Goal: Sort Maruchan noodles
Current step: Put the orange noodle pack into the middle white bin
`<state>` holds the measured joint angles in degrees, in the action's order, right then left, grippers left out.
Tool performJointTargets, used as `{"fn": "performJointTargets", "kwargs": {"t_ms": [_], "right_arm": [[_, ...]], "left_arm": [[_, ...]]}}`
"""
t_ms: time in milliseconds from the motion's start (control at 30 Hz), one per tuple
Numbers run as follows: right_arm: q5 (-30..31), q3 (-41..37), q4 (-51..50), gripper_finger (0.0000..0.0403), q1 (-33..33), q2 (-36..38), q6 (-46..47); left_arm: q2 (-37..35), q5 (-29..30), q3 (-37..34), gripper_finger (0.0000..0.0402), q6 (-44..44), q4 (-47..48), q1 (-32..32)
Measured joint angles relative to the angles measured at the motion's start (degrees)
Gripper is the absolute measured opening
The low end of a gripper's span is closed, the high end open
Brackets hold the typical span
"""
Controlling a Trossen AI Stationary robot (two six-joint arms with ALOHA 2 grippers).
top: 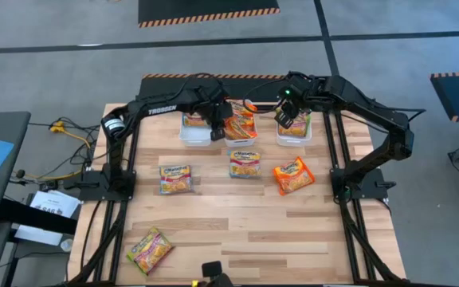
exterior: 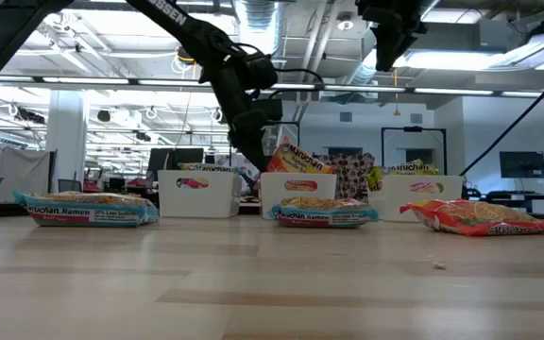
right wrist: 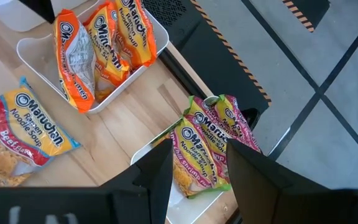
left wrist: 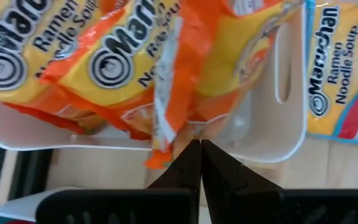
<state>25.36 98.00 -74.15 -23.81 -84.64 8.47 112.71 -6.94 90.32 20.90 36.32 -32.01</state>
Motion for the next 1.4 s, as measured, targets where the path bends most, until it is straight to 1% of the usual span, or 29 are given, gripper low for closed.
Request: {"fn": "performJointTargets", "kwargs": {"t_ms": [133, 333, 500, 600, 700, 767, 900, 1100, 1200, 1400], "right_arm": [[0.0, 0.0, 0.0, 0.0173, 0.0, 0.0, 0.0], [0.0, 0.0, 0.1, 0.0173, 0.0, 0.0, 0.1], [0.0, 0.0, 0.4, 0.0173, 0.0, 0.0, 0.1], [0.0, 0.0, 0.8, 0.0173, -0.2, 0.0, 0.1], [0.0, 0.0, 1.6, 0.0173, -0.4, 0.0, 0.1], [0.0, 0.0, 2.0, 0.0173, -0.4, 0.0, 0.1], [0.0, 0.0, 2.8, 0.0173, -0.3, 0.0, 0.1], [0.0, 0.0, 2.9, 0.0173, -0.2, 0.0, 0.1], [-0.1, 0.0, 2.9, 0.0173, -0.2, 0.0, 0.1], [-1.1, 0.0, 2.9, 0.0173, -0.3, 0.0, 0.1]], "left_arm": [[0.0, 0.2, 0.0, 0.0, 0.5, -1.0, -0.3], [2.6, -0.3, 0.1, 0.0, 1.8, -2.8, 0.3], [3.7, -3.4, 0.1, 0.0, -0.7, -2.5, 0.8], [3.7, -3.9, 0.1, 0.0, -1.8, -4.1, 1.4], [3.7, -6.3, 0.1, 0.0, -3.4, -5.6, 1.5], [5.0, -6.9, 0.1, 0.0, -3.7, -6.2, 1.5], [7.6, -5.8, 0.0, 0.0, -3.5, -4.4, 1.4], [6.5, -3.0, -0.1, 0.0, -4.4, -4.3, 1.0], [5.5, -2.9, 1.7, 0.0, -5.5, -3.6, 0.9], [5.4, -3.7, 6.0, 0.0, -5.7, 2.9, 0.8]]}}
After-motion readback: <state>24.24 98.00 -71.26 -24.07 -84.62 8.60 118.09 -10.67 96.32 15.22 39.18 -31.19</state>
